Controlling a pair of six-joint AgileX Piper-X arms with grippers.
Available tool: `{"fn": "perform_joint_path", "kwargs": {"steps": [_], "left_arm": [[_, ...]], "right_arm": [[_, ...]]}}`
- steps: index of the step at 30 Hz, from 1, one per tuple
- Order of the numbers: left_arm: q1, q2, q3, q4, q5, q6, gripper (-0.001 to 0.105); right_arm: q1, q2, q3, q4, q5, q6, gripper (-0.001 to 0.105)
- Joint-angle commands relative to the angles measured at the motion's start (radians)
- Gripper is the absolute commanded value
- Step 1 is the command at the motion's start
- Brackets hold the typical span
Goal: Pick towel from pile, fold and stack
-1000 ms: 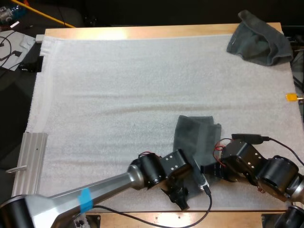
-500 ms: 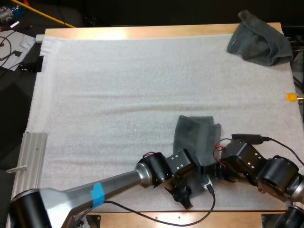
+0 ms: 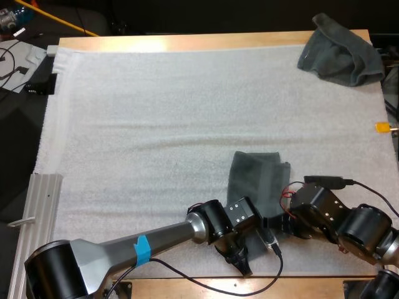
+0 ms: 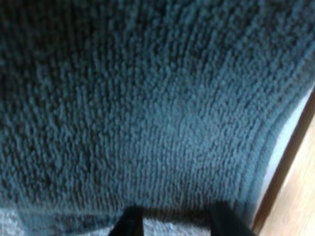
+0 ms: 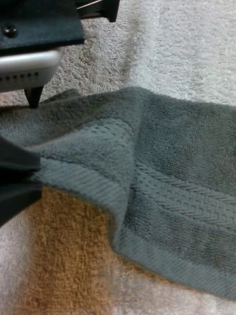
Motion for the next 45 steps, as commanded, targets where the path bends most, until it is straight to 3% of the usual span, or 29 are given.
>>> {"fn": "perform_joint_path", "kwargs": {"steps": [1, 4, 7, 14, 22, 31, 33, 38, 39, 45], "left_arm": [[-0.006, 0.011, -0.005, 0.016, -0.005, -0.012, 0.022], [-0.003, 0.014, -0.013, 0.04, -0.01, -0.013, 0.007], [-0.001, 0.013, -0.034, 0.075, -0.01, -0.013, 0.0], [-0.002, -0.022, -0.086, 0.141, -0.016, -0.009, 0.0], [-0.001, -0.144, -0.077, 0.21, -0.063, 0.011, 0.0], [0.002, -0.151, -0.074, 0.118, -0.026, 0.014, 0.001], [0.005, -0.148, -0.073, 0.106, -0.026, 0.022, 0.009], [0.006, -0.13, -0.071, 0.087, -0.02, 0.037, 0.056], [0.006, -0.124, -0.07, 0.087, -0.018, 0.041, 0.061], [0.007, -0.054, -0.068, 0.075, -0.019, 0.053, 0.053]], "right_arm": [[-0.003, -0.006, -0.003, 0.009, 0.001, -0.003, 0.0], [-0.002, -0.006, -0.004, 0.009, 0.001, -0.002, 0.0], [0.0, -0.005, -0.004, 0.01, 0.001, -0.004, 0.0], [0.001, -0.007, -0.005, 0.005, -0.003, -0.013, 0.0], [0.002, -0.01, -0.022, -0.022, -0.014, -0.03, 0.0], [0.001, -0.001, -0.007, -0.018, -0.002, -0.01, 0.0], [0.003, -0.001, -0.008, -0.019, -0.004, -0.008, 0.0], [0.003, 0.0, -0.007, -0.02, -0.005, -0.01, 0.0], [0.003, 0.0, -0.007, -0.019, -0.004, -0.008, 0.0], [0.002, 0.005, -0.006, -0.02, -0.004, 0.001, 0.0]]}}
